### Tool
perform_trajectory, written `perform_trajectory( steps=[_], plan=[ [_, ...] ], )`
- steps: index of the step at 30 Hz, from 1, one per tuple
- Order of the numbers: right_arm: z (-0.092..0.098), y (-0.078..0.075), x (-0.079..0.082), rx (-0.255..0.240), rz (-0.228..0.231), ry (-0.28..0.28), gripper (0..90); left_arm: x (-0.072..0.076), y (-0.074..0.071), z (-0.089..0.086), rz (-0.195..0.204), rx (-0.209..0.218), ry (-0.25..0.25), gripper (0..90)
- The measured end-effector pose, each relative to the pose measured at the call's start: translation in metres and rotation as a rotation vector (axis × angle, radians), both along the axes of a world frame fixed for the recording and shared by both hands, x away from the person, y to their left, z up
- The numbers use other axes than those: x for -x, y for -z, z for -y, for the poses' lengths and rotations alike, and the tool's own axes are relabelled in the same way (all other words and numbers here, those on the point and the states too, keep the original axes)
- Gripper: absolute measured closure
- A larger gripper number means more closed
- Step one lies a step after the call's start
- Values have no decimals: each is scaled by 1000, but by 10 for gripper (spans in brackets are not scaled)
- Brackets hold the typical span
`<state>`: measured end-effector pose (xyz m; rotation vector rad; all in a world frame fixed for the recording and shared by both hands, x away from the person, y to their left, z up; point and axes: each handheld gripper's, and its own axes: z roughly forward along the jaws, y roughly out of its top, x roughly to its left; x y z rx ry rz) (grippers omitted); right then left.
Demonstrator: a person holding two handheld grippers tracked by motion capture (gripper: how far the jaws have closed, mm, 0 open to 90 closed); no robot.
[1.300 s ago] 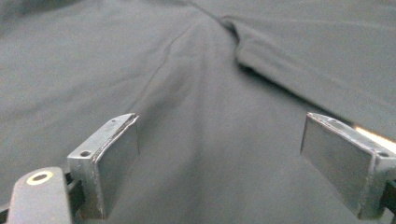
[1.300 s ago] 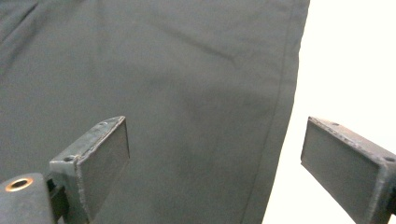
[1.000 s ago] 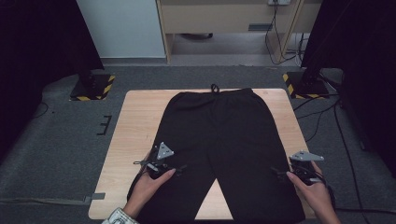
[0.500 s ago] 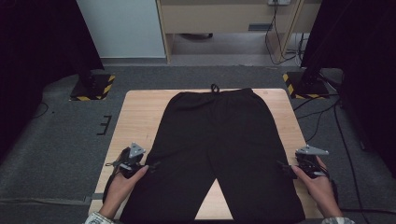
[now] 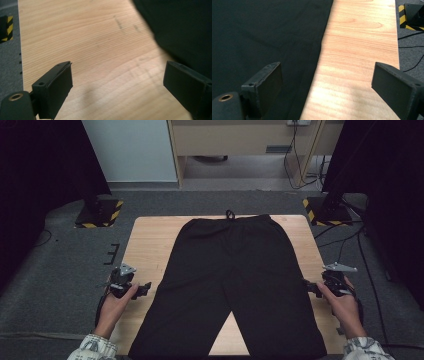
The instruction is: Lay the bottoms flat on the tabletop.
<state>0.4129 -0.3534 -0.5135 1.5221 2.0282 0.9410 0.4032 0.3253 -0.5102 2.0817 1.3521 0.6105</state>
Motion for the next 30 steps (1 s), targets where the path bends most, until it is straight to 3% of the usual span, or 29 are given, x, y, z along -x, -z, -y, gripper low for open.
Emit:
perform_trajectory(
  steps=[3,10,14,19,30],
  plan=[
    [1,1,-5,5,5,31,113,-7,3,-3,-5,-26,-26,82],
    [9,13,-7,14,3,84,124,-18,15,-5,-37,-4,-56,85],
    [13,22,-6,21,-12,92,121,-21,21,-3,-30,50,-72,78],
    [12,25,-3,45,-2,95,120,-19,26,-4,14,68,-55,62],
    [9,25,14,48,-2,98,119,-8,26,-4,14,67,-60,59]
  ],
)
